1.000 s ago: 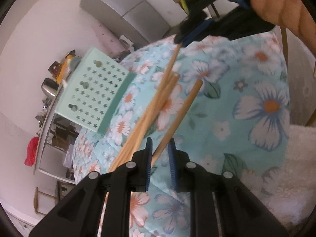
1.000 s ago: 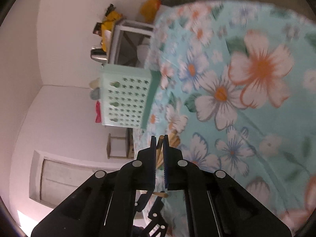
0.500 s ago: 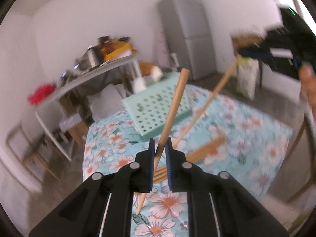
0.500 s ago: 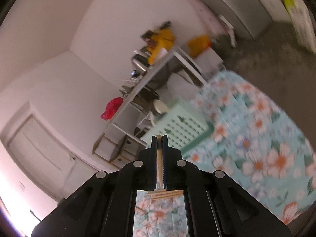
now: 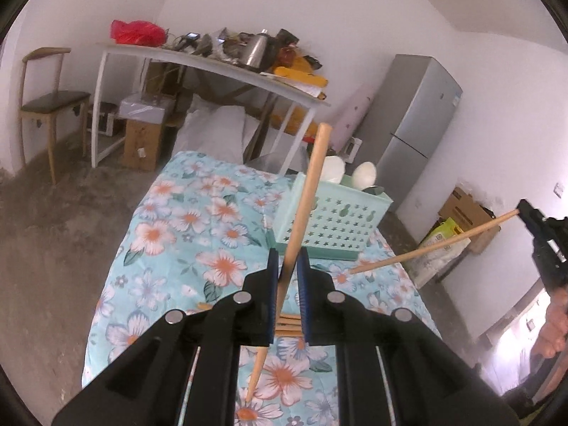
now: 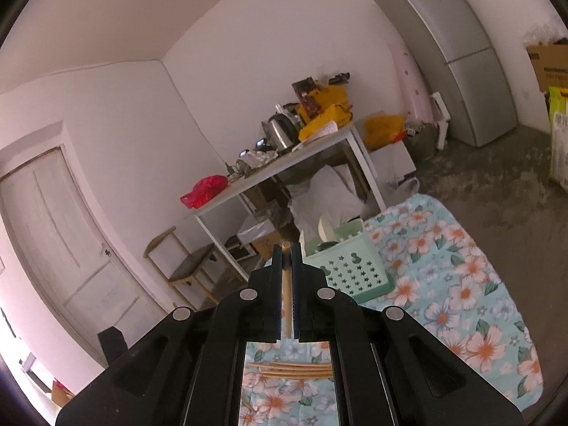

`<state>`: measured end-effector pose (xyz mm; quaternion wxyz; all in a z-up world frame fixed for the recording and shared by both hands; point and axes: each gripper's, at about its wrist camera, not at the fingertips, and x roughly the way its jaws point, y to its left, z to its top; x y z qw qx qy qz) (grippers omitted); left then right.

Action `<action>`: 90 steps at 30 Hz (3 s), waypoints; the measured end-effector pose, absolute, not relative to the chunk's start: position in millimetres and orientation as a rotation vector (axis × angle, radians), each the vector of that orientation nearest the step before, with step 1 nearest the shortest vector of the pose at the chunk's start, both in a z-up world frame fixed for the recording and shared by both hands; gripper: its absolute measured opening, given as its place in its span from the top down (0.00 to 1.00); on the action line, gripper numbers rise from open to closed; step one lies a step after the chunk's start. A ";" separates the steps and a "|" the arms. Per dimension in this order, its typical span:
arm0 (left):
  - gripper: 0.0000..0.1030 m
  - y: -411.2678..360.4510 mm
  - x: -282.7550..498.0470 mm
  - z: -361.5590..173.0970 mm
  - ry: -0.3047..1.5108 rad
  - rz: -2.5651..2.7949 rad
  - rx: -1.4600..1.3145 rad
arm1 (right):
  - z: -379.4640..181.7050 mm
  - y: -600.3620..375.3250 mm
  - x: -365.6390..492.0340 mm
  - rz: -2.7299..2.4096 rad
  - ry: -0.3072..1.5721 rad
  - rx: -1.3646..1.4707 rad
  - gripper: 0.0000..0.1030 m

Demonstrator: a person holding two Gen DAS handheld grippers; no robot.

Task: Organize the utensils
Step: 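Lift the held chopsticks upright with both grippers toward the mint holder, then lower the chopstick into the mint holder and open the left gripper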

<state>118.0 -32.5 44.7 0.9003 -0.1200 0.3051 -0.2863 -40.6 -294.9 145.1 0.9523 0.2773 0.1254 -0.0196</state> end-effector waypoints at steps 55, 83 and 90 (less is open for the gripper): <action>0.98 9.7 102.2 58.8 0.597 -0.537 -0.373 | 152.8 -276.0 -50.1 -0.056 0.215 0.576 0.97; 0.70 -74.9 327.3 -58.4 1.145 -0.358 -0.104 | 104.4 -343.7 -19.6 -0.061 0.280 0.748 0.97; 0.93 -71.8 335.4 -62.5 1.143 -0.296 -0.109 | 100.2 -353.7 -18.1 -0.052 0.281 0.770 0.97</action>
